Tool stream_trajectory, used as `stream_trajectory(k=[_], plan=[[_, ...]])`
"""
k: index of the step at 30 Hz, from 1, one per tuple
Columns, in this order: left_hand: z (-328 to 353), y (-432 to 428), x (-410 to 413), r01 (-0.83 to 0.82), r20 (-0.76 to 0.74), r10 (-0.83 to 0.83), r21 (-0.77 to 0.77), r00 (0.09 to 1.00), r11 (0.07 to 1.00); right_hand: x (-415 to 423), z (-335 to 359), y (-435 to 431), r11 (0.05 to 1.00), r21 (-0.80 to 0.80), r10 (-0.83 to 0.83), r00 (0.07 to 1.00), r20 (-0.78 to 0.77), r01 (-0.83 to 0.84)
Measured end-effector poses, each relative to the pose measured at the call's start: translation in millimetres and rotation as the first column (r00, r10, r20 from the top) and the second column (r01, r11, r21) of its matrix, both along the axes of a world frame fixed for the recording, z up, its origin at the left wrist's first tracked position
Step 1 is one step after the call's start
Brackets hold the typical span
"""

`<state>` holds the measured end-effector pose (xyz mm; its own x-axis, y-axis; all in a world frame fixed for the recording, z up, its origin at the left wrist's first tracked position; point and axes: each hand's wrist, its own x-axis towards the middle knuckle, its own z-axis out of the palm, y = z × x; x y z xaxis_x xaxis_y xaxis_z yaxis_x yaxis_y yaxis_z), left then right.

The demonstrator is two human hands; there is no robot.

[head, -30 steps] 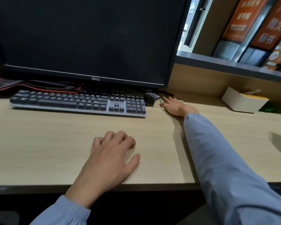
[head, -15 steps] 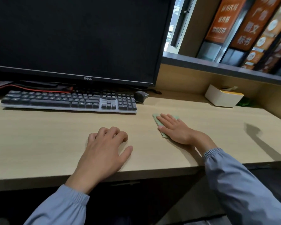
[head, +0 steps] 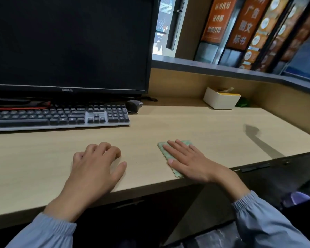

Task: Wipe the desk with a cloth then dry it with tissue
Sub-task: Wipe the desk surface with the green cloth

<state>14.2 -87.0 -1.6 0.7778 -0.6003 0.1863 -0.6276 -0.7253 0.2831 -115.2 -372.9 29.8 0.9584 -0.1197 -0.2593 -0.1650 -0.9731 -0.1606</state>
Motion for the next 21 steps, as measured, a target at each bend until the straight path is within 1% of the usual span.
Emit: stream_trajectory(k=[2, 6, 12, 18, 21], plan=[[1.6, -3.2, 3.2, -0.001, 0.001, 0.001, 0.023, 1.0, 1.0, 24.8, 1.4, -9.1, 1.0, -0.018, -0.01, 1.0, -0.023, 0.01], [-0.6, -3.1, 0.7, 0.007, 0.016, -0.007, 0.009, 1.0, 1.0, 92.3, 3.7, -34.4, 0.999, -0.039, -0.025, 0.998, -0.055, 0.023], [-0.2, -3.0, 1.0, 0.002, -0.016, -0.003, -0.02, 1.0, 1.0, 195.7, 3.5, -70.1, 0.995, -0.067, -0.072, 0.997, -0.027, 0.07], [1.0, -2.5, 1.0, 0.009, 0.007, -0.009, -0.036, 1.0, 0.999, 262.8, 6.4, -84.7, 0.984, -0.107, -0.142, 0.99, -0.009, 0.14], [0.9, -1.2, 1.4, 0.0, 0.012, 0.0, -0.036, 1.0, 0.999, 278.1, 10.7, -83.1, 0.978, -0.132, -0.17, 0.985, -0.037, 0.164]])
